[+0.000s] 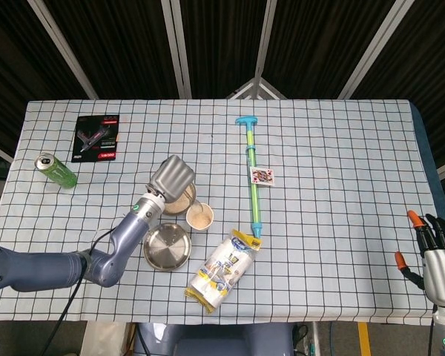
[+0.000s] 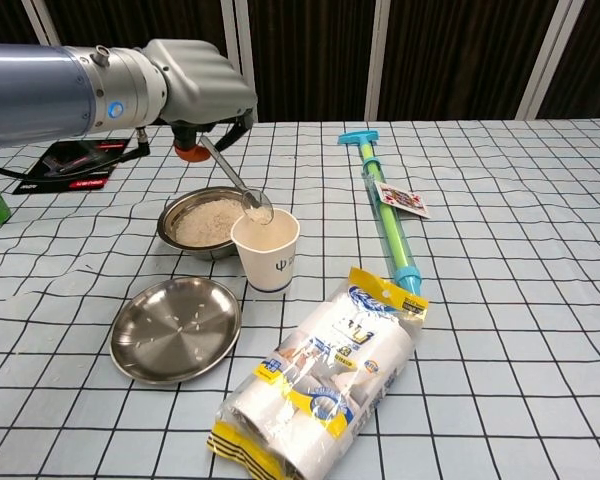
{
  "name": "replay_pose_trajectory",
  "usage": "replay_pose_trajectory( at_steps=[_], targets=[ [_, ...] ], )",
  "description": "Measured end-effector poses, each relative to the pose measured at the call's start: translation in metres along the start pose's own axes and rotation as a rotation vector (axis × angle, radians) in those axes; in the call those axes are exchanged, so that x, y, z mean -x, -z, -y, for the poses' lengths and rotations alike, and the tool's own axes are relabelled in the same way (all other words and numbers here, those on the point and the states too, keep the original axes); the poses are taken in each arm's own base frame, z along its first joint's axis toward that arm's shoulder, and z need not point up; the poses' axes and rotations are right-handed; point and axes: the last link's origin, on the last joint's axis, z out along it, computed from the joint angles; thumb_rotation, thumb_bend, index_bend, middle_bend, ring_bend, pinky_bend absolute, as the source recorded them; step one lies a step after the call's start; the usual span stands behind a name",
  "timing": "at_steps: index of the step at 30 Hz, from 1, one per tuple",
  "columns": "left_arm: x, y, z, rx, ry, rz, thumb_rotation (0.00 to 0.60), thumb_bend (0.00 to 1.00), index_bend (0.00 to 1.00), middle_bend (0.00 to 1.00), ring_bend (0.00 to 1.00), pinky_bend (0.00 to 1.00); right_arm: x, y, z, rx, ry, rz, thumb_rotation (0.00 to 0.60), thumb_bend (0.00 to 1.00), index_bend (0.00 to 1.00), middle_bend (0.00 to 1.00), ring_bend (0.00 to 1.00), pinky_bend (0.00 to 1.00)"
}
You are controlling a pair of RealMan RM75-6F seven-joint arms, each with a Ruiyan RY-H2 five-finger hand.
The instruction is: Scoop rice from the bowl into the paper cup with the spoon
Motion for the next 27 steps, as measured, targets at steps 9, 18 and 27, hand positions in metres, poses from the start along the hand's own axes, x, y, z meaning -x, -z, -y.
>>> replay_pose_trajectory(
  at_steps=[9, 18, 27],
  targets=[
    [-0.0043, -0.0013, -0.0041, 0.052, -0.143, -0.159, 0.6, 0.62, 0.55, 1.0, 1.0, 1.0, -0.0002, 0.0001, 0.0002, -0.001, 0.0, -0.005, 0.6, 0.38, 0.07, 0.22, 0.13, 0.14],
    [-0.0062, 0.0016, -0.0085, 0.149, -0.256, -0.283, 0.6, 0.62, 0.55, 1.0, 1.0, 1.0, -0.0001, 0.0001, 0.0002, -0.001, 0.001, -0.006, 0.6, 0.38, 0.07, 0.22, 0.13, 0.14],
    [-0.0096, 0.0044, -0.0096, 0.218, -0.402, -0.38, 0.6, 0.62, 0.56, 1.0, 1.0, 1.0, -0.0002, -0.0001, 0.0002, 0.0, 0.002, -0.006, 0.6, 0.38, 0.07, 0.22, 0.13, 0.14]
  ],
)
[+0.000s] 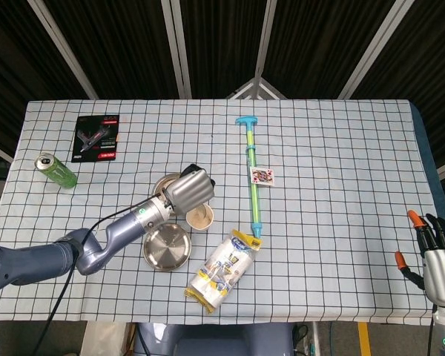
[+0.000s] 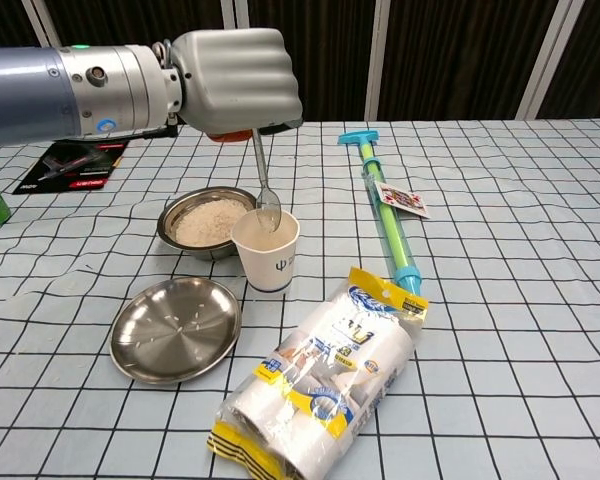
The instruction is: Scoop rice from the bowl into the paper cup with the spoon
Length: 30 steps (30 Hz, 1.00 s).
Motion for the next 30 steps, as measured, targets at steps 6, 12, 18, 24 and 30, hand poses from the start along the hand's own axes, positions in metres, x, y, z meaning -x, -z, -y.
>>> replay_pose_trajectory(
  at_steps=[6, 12, 18, 24, 30],
  targets=[
    [0.0035, 0.0015, 0.0012, 0.046, -0.081, -0.037, 0.6, 0.62, 0.56, 1.0, 1.0, 1.0, -0.0001, 0.0001, 0.0, 0.0, 0.0, -0.001, 0.6, 0.38, 0.07, 0.22, 0.13, 0.14],
    [0.0039, 0.0013, 0.0009, 0.063, -0.113, -0.056, 0.6, 0.62, 0.56, 1.0, 1.0, 1.0, -0.0001, 0.0002, 0.0, 0.0, 0.0, -0.003, 0.6, 0.38, 0.07, 0.22, 0.13, 0.14],
    [0.0018, 0.0002, 0.0019, 0.045, -0.136, -0.086, 0.6, 0.62, 0.56, 1.0, 1.0, 1.0, 0.0, 0.0002, 0.0, 0.0, 0.0, -0.002, 0.6, 0.38, 0.07, 0.22, 0.13, 0.14],
    [-0.0002, 0.0001, 0.0036, 0.009, -0.204, -0.123, 0.6, 0.62, 0.56, 1.0, 1.0, 1.0, -0.0001, 0.0001, 0.0001, 0.0, -0.001, -0.002, 0.6, 0.38, 0.07, 0.22, 0.13, 0.14],
    [-0.0052, 0.0018, 0.0031, -0.006, -0.28, -0.171, 0.6, 0.62, 0.56, 1.0, 1.0, 1.0, -0.0001, 0.0001, 0.0, -0.001, -0.001, -0.002, 0.6, 0.38, 0.07, 0.22, 0.13, 0.14]
  ],
)
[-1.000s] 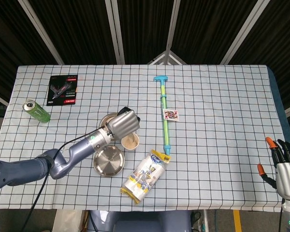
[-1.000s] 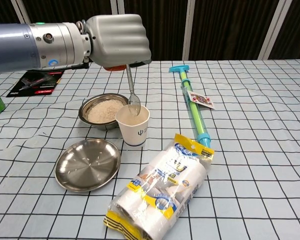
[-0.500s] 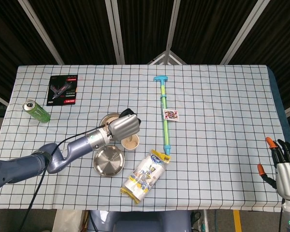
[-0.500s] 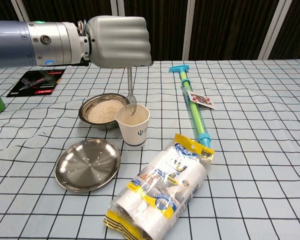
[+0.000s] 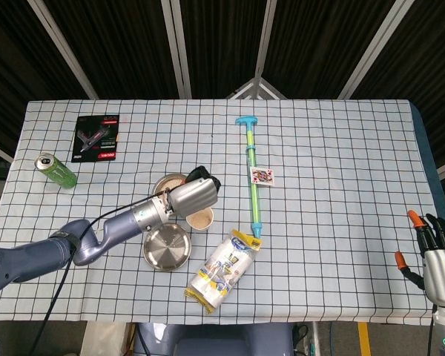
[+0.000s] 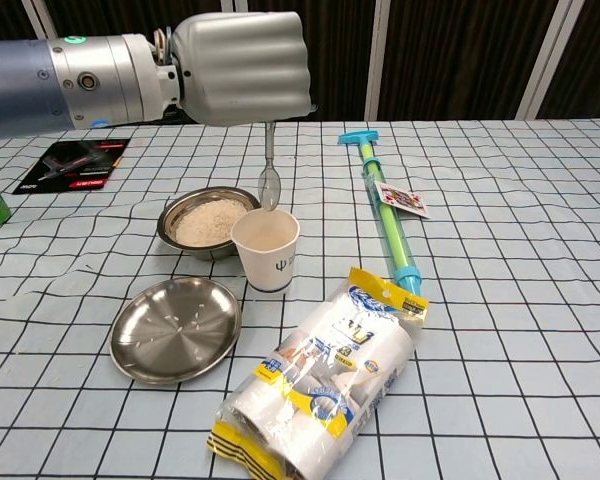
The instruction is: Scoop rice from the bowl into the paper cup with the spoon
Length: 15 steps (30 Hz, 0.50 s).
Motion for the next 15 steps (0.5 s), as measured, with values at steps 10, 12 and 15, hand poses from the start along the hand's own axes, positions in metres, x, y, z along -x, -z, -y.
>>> replay_pose_trajectory(
  at_steps=[10, 12, 15],
  targets=[
    [-0.0037, 0.0008, -0.0005, -0.003, -0.038, -0.031, 0.6, 0.62, 0.56, 1.0, 1.0, 1.0, 0.0, 0.0, 0.0, 0.0, 0.001, 0.0, 0.6, 0.38, 0.07, 0.22, 0.13, 0.14],
    [-0.0037, 0.0014, -0.0007, 0.0, -0.044, -0.034, 0.6, 0.62, 0.56, 1.0, 1.0, 1.0, 0.0, 0.0, 0.0, 0.0, 0.001, 0.0, 0.6, 0.38, 0.07, 0.22, 0.13, 0.14],
    [-0.004, 0.0025, -0.0024, 0.011, -0.055, -0.038, 0.6, 0.62, 0.56, 1.0, 1.0, 1.0, 0.0001, 0.0, 0.0, -0.001, 0.0, 0.001, 0.6, 0.38, 0.07, 0.22, 0.13, 0.14]
  ],
)
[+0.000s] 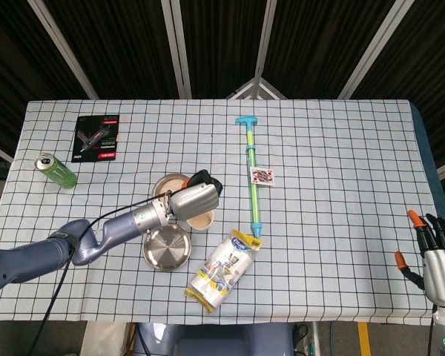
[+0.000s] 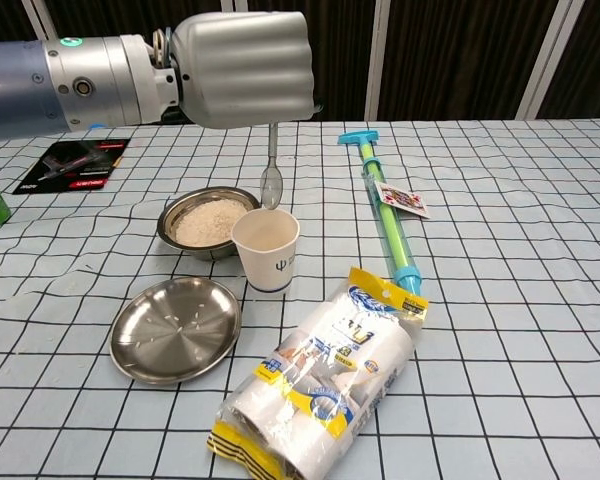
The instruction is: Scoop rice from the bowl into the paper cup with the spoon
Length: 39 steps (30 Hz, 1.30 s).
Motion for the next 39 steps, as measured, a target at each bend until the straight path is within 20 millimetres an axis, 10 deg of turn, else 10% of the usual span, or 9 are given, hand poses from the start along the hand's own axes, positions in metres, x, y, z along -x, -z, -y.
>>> replay_pose_trajectory(
  at_steps=[39],
  targets=[
    [0.003, 0.007, 0.001, -0.02, 0.037, 0.057, 0.6, 0.61, 0.57, 1.0, 1.0, 1.0, 0.0, 0.0, 0.0, 0.0, 0.001, -0.001, 0.6, 0.38, 0.07, 0.22, 0.13, 0.14]
  ],
)
